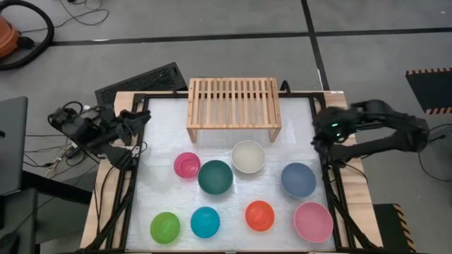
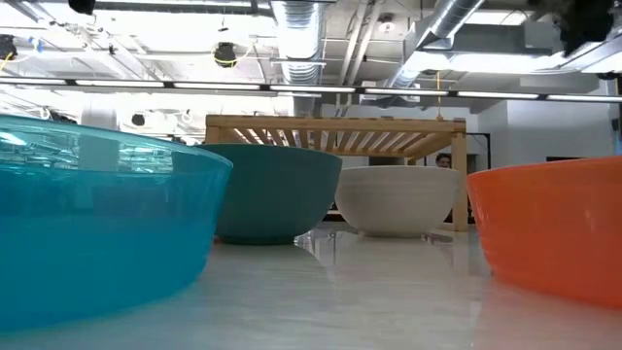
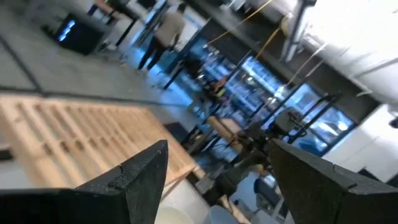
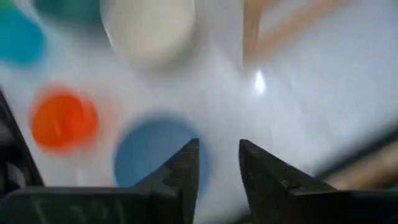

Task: Place and stack bowls onto a shelf
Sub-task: Put the transparent pink bowl on the shelf

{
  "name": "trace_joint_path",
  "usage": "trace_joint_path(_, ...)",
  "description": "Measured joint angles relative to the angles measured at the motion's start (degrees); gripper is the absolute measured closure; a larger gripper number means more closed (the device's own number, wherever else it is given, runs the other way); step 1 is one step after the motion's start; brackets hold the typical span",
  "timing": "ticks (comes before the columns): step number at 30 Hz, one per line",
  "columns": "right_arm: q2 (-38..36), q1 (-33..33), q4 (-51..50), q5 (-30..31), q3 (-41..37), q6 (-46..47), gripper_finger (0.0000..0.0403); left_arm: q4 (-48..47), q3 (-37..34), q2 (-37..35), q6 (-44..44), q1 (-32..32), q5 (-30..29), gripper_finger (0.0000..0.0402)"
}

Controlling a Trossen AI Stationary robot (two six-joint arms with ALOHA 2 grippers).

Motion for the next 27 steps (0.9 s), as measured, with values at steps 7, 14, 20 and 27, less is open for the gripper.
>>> trace_joint_path(7, 7.97, 0.14, 1.43, -7.91, -5.81, -2.55, 0.0167, -6.53, 0.13, 0.93, -6.60, 0.00, 1.41, 0.0136)
trace_joint_path(14, 9.99, 0.57, 12.83, -8.38, -17.35, -5.29, 0.0132, -8.42, 0.10, 1.55, -7.89, 0.00, 2.71, 0.0136)
trace_joint_path(20, 9.57, 0.75, 21.74, -7.45, -27.73, -6.83, 0.0132, -9.27, 0.10, 1.60, -7.97, 0.02, 2.41, 0.0136)
trace_joint_path(27, 9.68, 0.84, 26.08, -7.60, -33.67, -7.31, 0.0133, -9.33, 0.10, 1.59, -7.64, 0.02, 1.23, 0.0136)
